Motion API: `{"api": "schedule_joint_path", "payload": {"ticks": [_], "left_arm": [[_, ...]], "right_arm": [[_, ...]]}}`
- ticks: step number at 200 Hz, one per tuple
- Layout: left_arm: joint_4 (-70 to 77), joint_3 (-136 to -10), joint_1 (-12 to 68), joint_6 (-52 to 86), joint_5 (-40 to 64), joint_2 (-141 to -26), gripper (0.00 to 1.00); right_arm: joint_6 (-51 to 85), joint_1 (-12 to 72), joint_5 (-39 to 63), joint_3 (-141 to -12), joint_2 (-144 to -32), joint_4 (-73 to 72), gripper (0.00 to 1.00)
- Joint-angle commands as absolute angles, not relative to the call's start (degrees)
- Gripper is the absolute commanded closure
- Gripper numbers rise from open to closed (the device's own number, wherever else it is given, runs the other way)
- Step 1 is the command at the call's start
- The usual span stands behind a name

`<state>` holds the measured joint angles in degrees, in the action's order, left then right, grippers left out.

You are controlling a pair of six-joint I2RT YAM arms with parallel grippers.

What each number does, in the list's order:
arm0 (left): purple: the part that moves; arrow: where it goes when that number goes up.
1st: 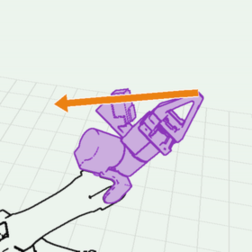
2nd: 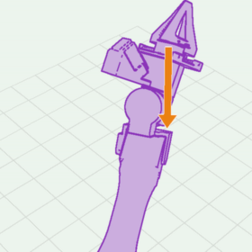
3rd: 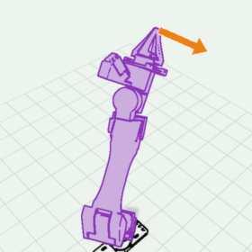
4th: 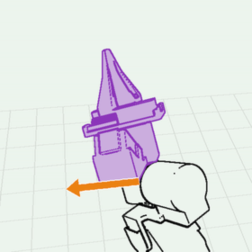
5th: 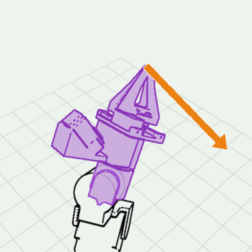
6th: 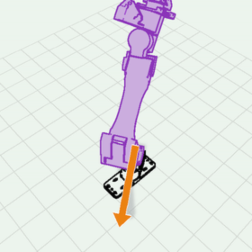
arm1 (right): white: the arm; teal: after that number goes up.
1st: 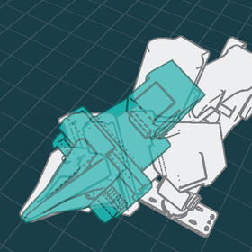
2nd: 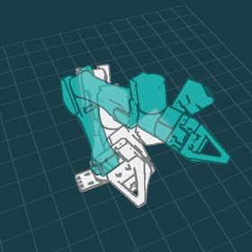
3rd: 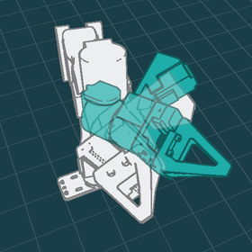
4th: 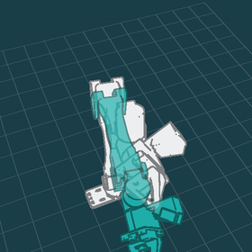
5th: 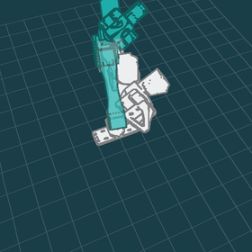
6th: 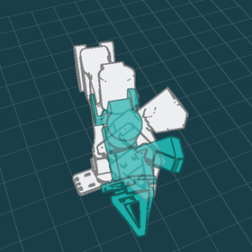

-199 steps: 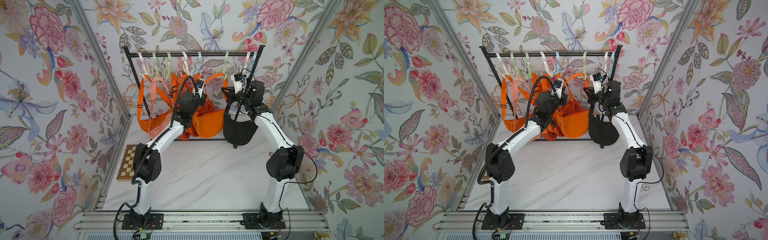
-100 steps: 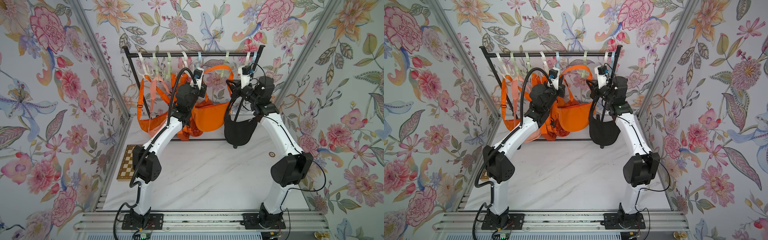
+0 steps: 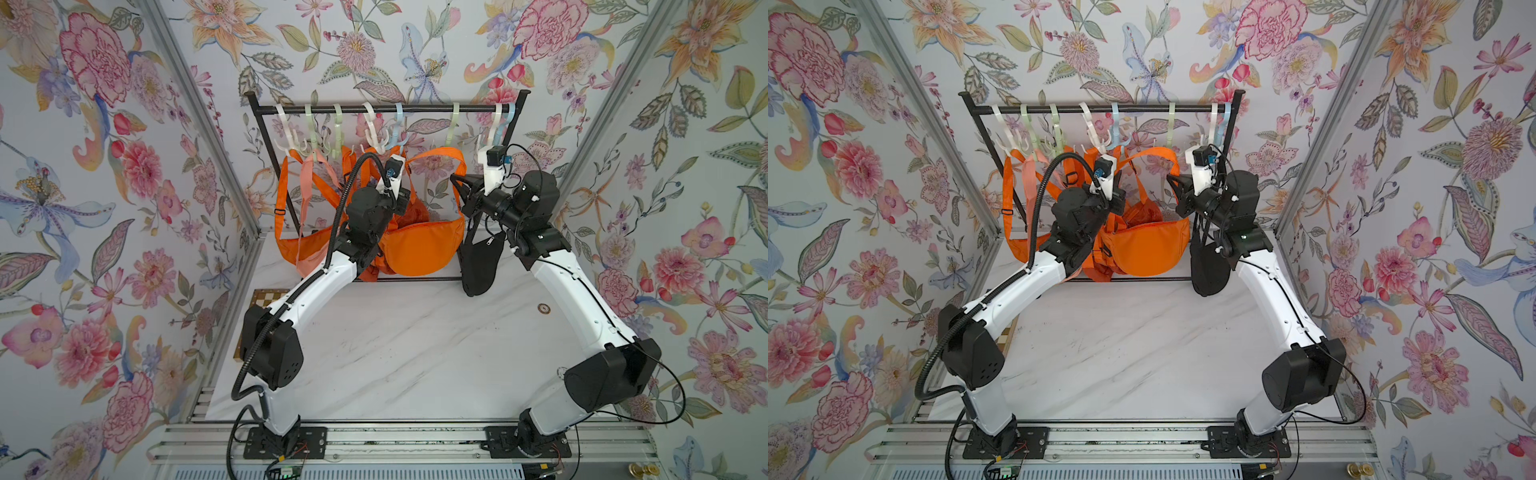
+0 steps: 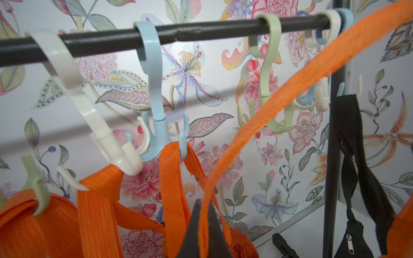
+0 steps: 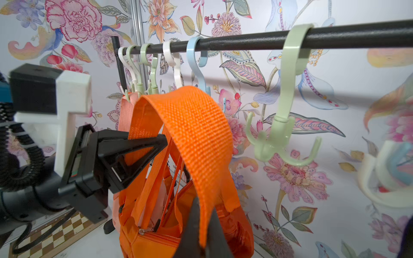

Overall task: Take the bag off the hook
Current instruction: Place the bag at the center of the board.

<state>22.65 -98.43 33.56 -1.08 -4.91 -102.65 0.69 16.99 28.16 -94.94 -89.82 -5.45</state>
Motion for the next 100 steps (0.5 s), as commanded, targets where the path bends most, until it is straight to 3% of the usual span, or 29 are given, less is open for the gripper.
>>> {"api": "schedule_joint_path", "payload": {"ticks": [1, 100], "left_arm": [[27.61, -93.92, 34.18, -1.13, -6.85, -96.8, 1.0], [28.77, -68.17, 41.35, -2.46, -16.58, -75.68, 1.0]], "right_arm": [[1.09, 18.21, 26.51, -91.8, -85.89, -6.95, 1.0], [1.92, 25.88, 18.59, -71.23, -66.64, -4.38, 1.0]]}}
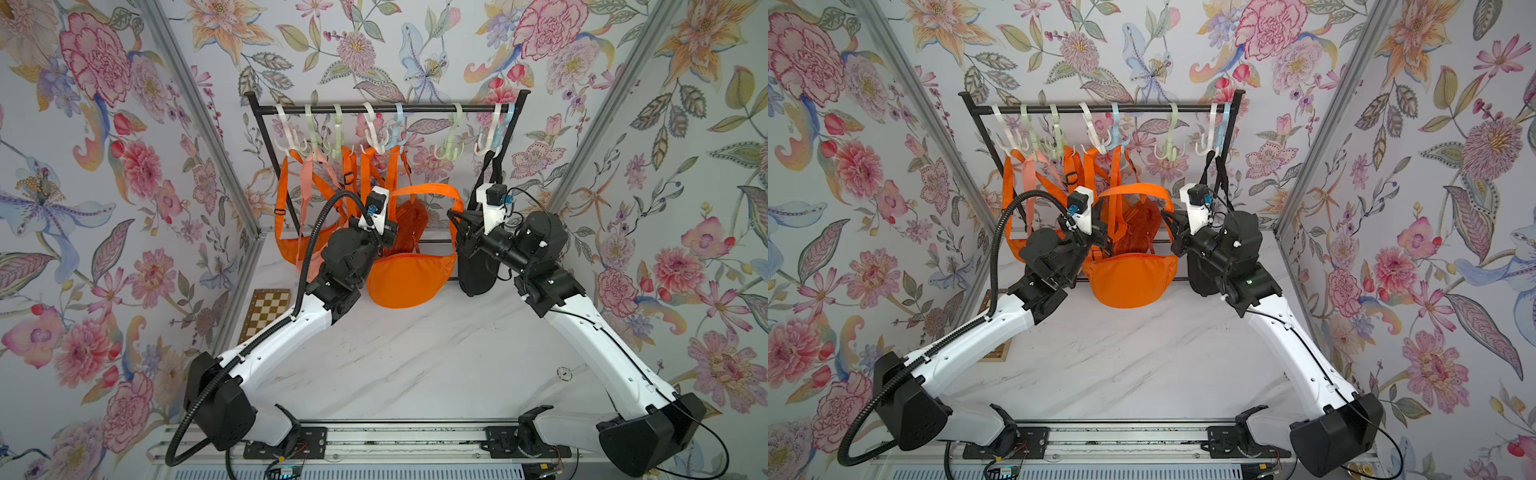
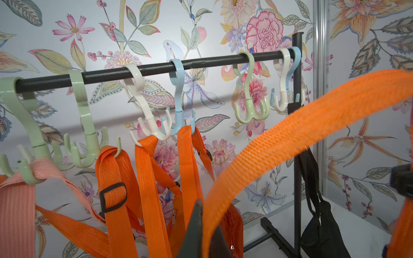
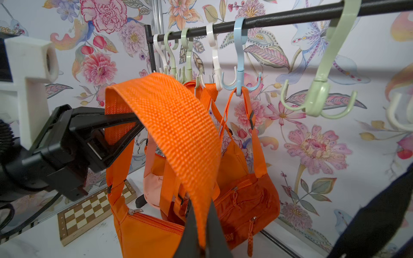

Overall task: Take the bag off the hook
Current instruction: Place the bag at the center of the board.

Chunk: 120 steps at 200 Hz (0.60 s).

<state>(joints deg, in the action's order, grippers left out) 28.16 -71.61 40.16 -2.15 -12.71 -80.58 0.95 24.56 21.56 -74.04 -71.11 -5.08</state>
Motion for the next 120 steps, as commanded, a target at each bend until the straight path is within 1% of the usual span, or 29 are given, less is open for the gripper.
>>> {"api": "schedule_joint_path", "payload": {"ticks": [1, 19, 44, 88, 120], "left_arm": [[28.67, -67.97, 41.42, -2.42, -16.64, -75.5, 1.0], [28.26, -64.39, 42.72, -2.45, -17.85, -72.18, 1.0], [28.17, -60.62, 46.64, -7.02, -22.23, -69.22, 1.0], [26.63, -54.13, 50.62, -6.25, -24.61, -61.66, 1.0], [21.21, -50.22, 52.08, -3.66, -24.76, -54.93, 1.0]], "right_arm": [[1.93, 25.95, 18.48, -71.08, -66.41, -4.3, 1.0], [2.02, 27.21, 17.05, -68.03, -62.8, -2.45, 1.0], [2.31, 28.84, 14.63, -64.11, -58.15, -0.3, 1.0], [3.77, 32.23, 11.8, -59.3, -51.07, 3.99, 1.0], [4.3, 34.7, 10.24, -58.36, -46.29, 8.85, 1.0]]}}
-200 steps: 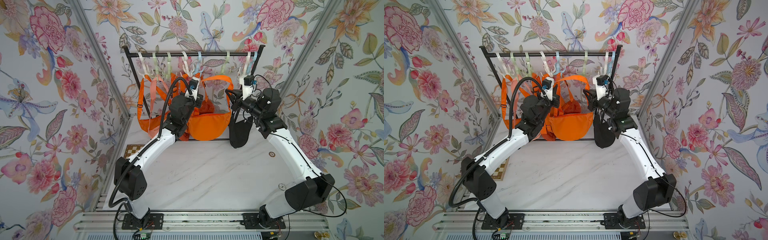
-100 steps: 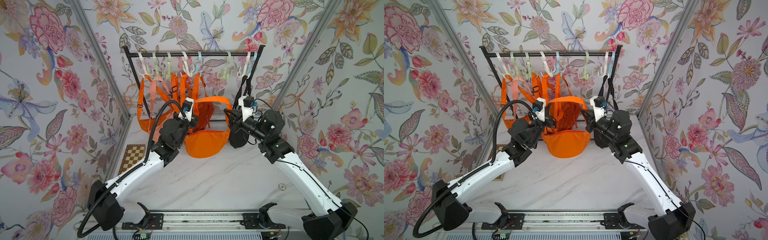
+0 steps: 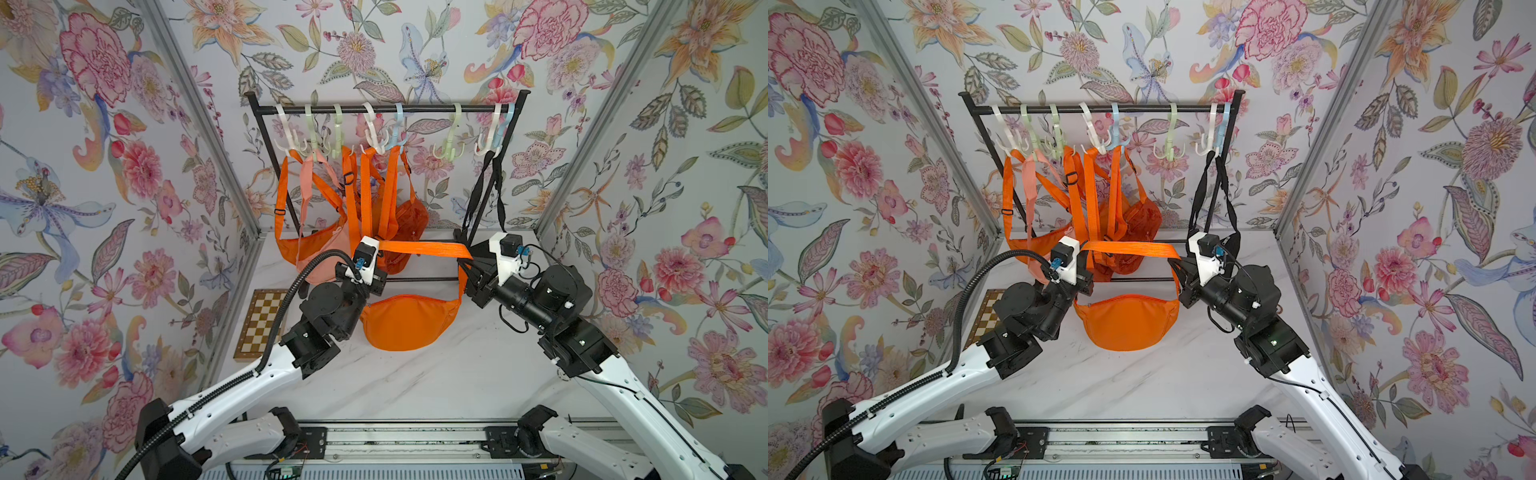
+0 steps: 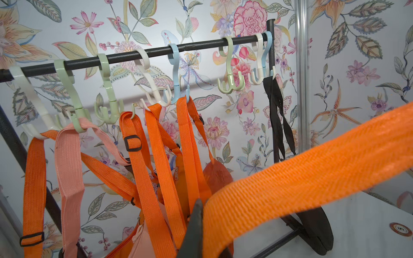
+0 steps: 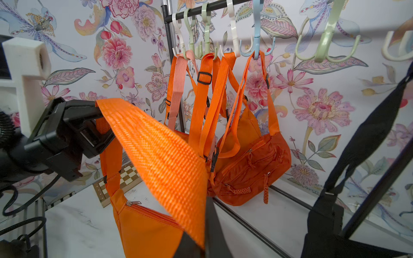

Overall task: Take the bag off the hook
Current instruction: Place the bag at the center of the board.

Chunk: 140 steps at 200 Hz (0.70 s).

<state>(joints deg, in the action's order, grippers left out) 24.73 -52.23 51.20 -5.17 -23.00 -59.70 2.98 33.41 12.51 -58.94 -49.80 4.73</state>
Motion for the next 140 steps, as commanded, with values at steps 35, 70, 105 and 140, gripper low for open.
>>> {"api": "schedule_joint_path", "payload": {"ticks": [35, 70, 105, 140], "left_arm": [[13.72, -47.12, 52.22, -0.62, -23.38, -48.39, 1.0], [7.71, -47.42, 52.29, 3.42, -20.67, -46.21, 1.0], [9.98, -43.95, 52.12, 5.01, -21.12, -49.11, 1.0], [13.91, -42.48, 51.14, 7.9, -18.62, -53.81, 1.0]], "right_arm": [[5.93, 35.57, 10.28, -59.29, -41.24, 14.71, 1.0], [8.93, 35.97, 11.43, -57.52, -38.75, 19.44, 1.0], [9.79, 36.12, 8.48, -52.35, -38.03, 19.0, 1.0], [12.4, 34.8, 10.08, -47.43, -40.03, 13.32, 1.0]]}}
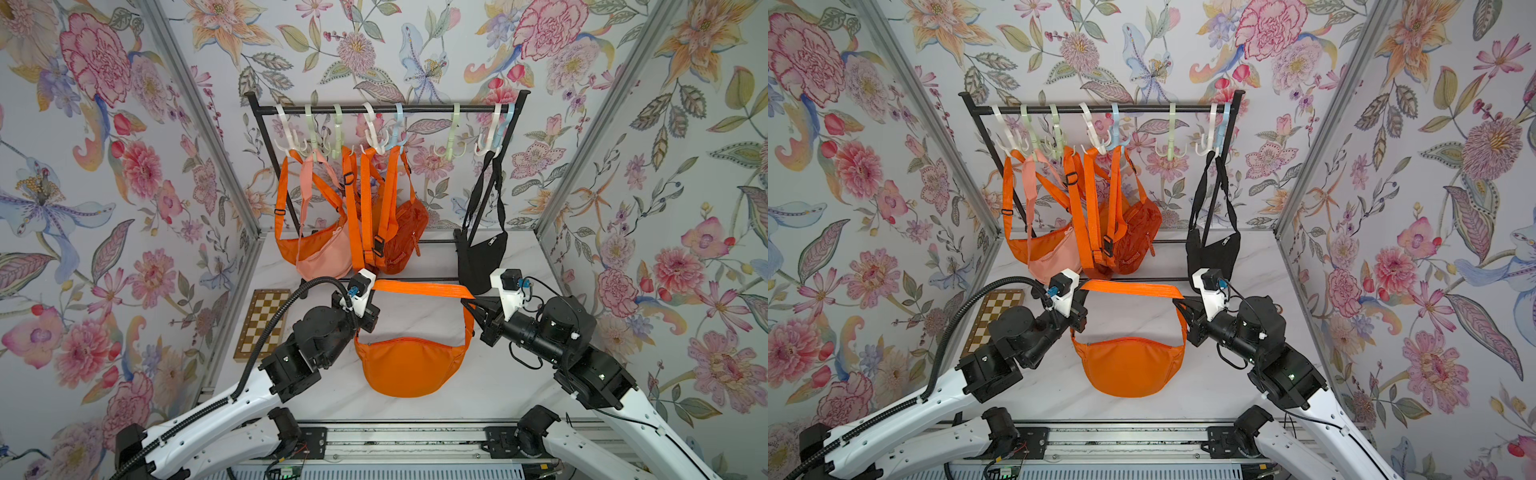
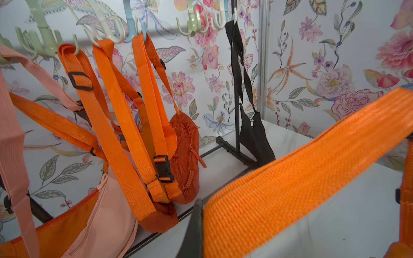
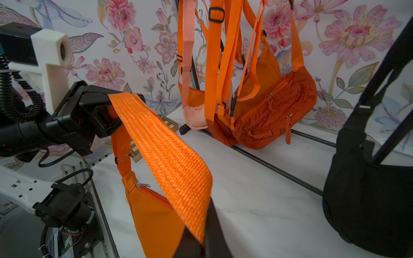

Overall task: Take the bag off the hook
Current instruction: Place the bag at the center of the board.

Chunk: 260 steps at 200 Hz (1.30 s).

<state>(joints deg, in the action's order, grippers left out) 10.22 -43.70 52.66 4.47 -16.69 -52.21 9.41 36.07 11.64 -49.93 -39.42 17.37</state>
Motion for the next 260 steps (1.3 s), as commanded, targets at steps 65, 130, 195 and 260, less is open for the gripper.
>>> {"api": "schedule_joint_path", "payload": {"ticks": [65, 130, 195, 260], "left_arm": [[23.72, -38.46, 45.38, 11.45, -15.17, -65.11, 1.0], [34.77, -39.71, 41.09, 13.98, -14.32, -83.11, 1.0], [42.69, -43.45, 38.35, 16.17, -15.48, -98.61, 1.0], [44.24, -48.31, 36.47, 15.04, -14.61, -106.76, 0.68]], "right_arm": [[15.73, 26.39, 15.39, -38.72, -49.49, 0.9, 1.0], [15.23, 23.29, 17.1, -38.4, -69.32, -12.46, 1.0], [15.29, 22.28, 16.61, -44.33, -89.57, -19.68, 1.0], [14.34, 21.19, 16.74, -51.34, -99.05, -18.06, 0.41]]}}
